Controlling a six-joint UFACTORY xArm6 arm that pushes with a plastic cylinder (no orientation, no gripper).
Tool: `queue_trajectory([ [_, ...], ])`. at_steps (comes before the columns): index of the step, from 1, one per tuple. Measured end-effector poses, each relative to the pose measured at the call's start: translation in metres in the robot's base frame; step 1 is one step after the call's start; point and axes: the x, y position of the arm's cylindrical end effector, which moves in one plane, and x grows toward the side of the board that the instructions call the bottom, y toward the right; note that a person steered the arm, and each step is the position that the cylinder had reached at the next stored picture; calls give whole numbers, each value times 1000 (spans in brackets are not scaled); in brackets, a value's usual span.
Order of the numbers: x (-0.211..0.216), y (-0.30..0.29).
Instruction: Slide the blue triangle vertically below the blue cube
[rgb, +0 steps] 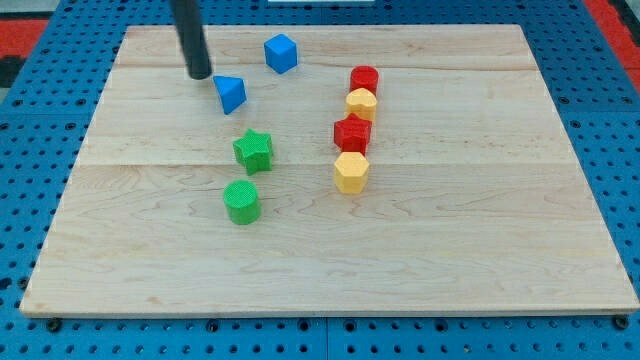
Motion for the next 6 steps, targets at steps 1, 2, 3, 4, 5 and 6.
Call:
queue_trajectory([
  [1,29,4],
  [2,42,37],
  [3,42,67],
  [4,42,80],
  [5,19,50],
  [6,-21,44],
])
